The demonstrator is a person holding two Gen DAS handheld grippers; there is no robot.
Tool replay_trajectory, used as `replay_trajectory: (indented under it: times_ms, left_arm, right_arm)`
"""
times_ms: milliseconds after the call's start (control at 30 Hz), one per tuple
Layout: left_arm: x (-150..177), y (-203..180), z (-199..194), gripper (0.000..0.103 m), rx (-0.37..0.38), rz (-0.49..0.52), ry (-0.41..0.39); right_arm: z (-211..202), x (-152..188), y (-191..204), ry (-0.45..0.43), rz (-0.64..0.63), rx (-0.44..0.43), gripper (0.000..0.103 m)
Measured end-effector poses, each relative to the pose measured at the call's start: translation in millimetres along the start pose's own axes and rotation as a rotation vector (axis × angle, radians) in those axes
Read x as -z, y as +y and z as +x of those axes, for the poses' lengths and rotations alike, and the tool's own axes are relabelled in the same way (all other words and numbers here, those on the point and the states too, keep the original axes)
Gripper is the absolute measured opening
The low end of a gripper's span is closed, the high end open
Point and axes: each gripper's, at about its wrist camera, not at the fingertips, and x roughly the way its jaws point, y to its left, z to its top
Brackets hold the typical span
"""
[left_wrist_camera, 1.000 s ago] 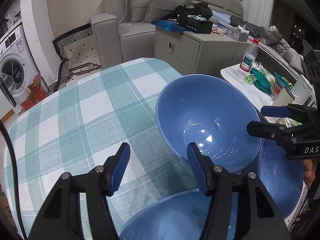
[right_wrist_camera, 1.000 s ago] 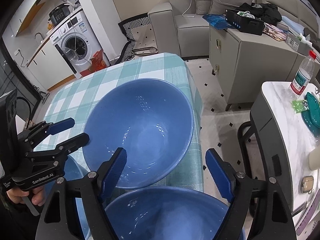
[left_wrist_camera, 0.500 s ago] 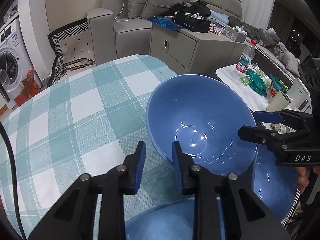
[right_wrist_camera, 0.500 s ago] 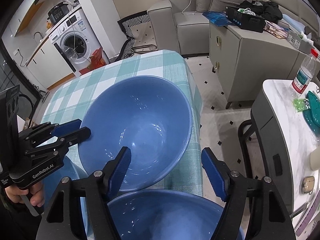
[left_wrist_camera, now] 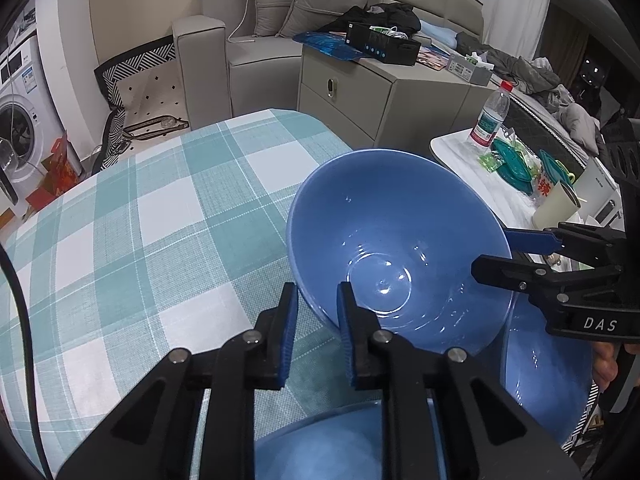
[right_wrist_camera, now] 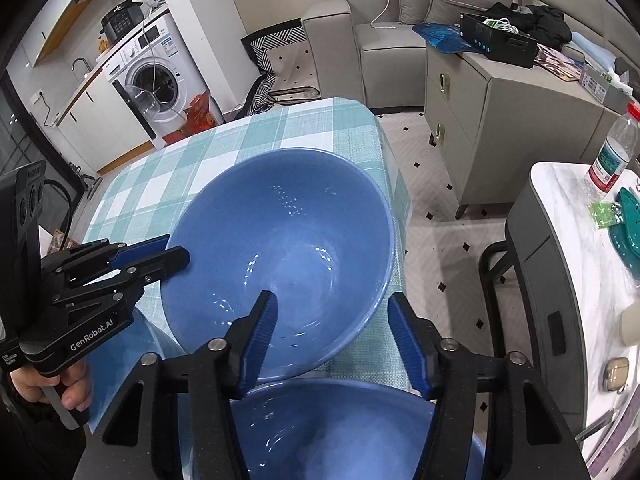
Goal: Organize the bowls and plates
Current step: 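Close the left gripper on the bowl rim while the right gripper closes on it, then lift the blue bowl with both grippers and carry it over another blue bowl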
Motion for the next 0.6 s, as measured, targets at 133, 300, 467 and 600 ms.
replay_trajectory:
  times_ms: [133,300,467,600]
  left_arm:
    - [0.0,0.0,0.0,0.017,-0.003,-0.001,0.0]
    - [-0.5,2.5,-0.8,0.017,-0.008,-0.006,-0.002]
    - [-0.2,2.9,-1.3,0.016,-0.018,-0.002,-0.005]
    - [0.5,3.9,-2.0,0.016,-0.022,-0.003,-0.007]
  right_arm:
    - [0.1,0.9,3.0,0.003,-0.007,0.012,0.055]
    - [-1.0,1.6,3.6,0.006,-0.012,0.026,0.046]
    - [-1.0,2.0,4.7,0.0,-0.02,0.051,0.039]
    - [-1.5,2.2,5.3,-0.006,-0.025,0.061,0.032]
